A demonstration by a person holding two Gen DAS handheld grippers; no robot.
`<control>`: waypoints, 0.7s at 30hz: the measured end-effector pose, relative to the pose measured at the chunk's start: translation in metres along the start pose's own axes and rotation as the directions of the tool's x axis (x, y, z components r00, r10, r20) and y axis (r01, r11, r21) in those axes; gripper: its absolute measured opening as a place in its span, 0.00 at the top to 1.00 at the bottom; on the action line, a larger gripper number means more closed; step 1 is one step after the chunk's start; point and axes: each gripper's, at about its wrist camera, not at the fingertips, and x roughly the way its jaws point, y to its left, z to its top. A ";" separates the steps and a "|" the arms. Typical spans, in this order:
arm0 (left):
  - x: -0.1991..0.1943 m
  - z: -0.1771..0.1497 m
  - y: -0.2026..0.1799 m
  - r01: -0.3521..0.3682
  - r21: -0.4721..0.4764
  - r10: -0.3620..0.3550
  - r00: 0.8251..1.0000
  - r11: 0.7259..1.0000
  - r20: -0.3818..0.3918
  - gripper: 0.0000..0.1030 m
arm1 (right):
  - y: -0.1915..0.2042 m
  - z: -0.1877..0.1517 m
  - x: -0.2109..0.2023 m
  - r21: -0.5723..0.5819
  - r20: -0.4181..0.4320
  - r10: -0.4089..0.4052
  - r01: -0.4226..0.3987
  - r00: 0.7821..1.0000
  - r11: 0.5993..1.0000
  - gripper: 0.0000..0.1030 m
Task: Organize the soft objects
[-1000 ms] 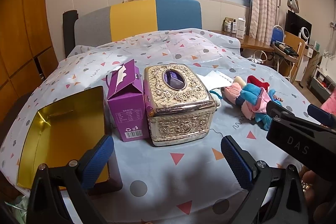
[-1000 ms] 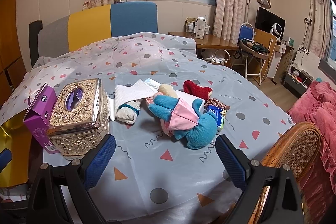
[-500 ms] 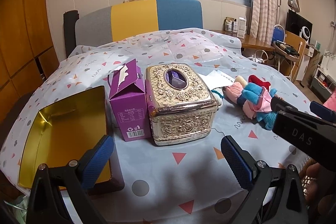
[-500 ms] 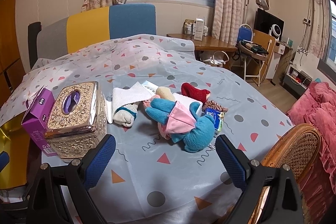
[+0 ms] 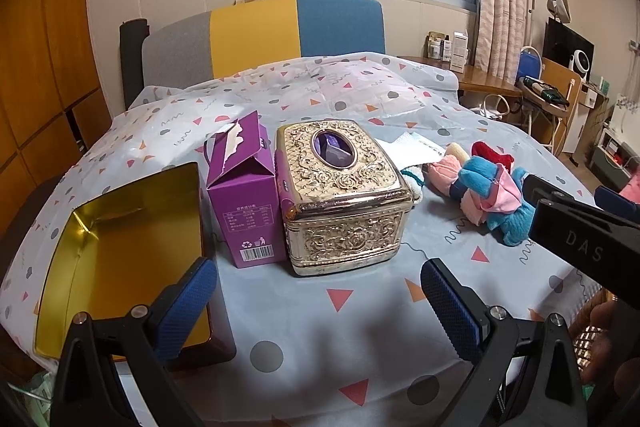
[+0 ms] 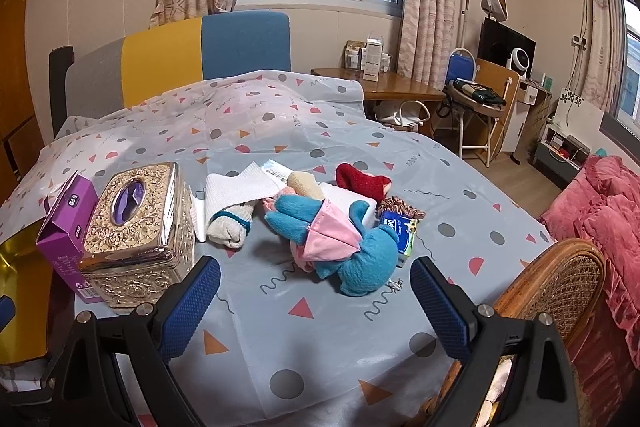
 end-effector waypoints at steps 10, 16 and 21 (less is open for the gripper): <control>0.002 -0.001 -0.001 0.002 0.005 -0.002 1.000 1.000 -0.006 0.00 | -0.002 0.000 0.001 0.000 0.004 -0.003 0.003 1.000 1.000 0.05; 0.003 -0.002 -0.003 0.005 0.010 -0.005 1.000 1.000 -0.014 0.00 | -0.004 -0.001 0.002 0.003 0.001 -0.003 0.003 1.000 1.000 0.05; 0.004 -0.002 -0.005 0.008 0.017 -0.007 1.000 1.000 -0.016 0.00 | -0.007 -0.001 0.003 0.009 0.002 -0.007 0.007 1.000 1.000 0.05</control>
